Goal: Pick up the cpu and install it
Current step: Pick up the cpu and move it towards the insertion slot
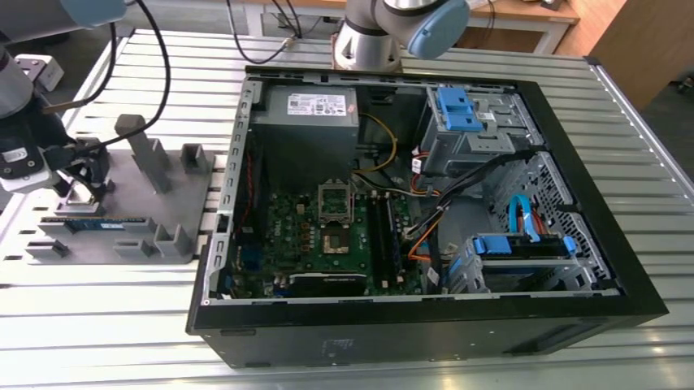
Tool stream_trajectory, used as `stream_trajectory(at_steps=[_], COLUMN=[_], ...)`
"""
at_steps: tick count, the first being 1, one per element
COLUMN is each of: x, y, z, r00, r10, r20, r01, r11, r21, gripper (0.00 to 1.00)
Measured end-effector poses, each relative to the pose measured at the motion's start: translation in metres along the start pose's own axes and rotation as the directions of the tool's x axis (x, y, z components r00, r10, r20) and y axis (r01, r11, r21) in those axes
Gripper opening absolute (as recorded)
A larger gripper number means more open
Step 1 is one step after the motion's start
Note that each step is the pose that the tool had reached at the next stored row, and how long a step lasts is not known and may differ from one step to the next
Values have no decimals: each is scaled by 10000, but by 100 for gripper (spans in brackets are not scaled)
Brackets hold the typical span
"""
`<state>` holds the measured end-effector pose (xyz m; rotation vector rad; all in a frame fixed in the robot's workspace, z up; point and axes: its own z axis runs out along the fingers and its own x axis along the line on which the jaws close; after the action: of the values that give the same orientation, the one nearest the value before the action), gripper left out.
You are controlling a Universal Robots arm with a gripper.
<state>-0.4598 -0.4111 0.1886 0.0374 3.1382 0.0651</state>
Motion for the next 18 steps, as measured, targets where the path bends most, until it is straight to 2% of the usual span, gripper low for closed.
stream_trajectory(at_steps=[18], x=[14], y=[2], z=[45], r00=[10000], r10=[-42], r20=[-1], r01=[42], r11=[10000], r21=[7], gripper=[54])
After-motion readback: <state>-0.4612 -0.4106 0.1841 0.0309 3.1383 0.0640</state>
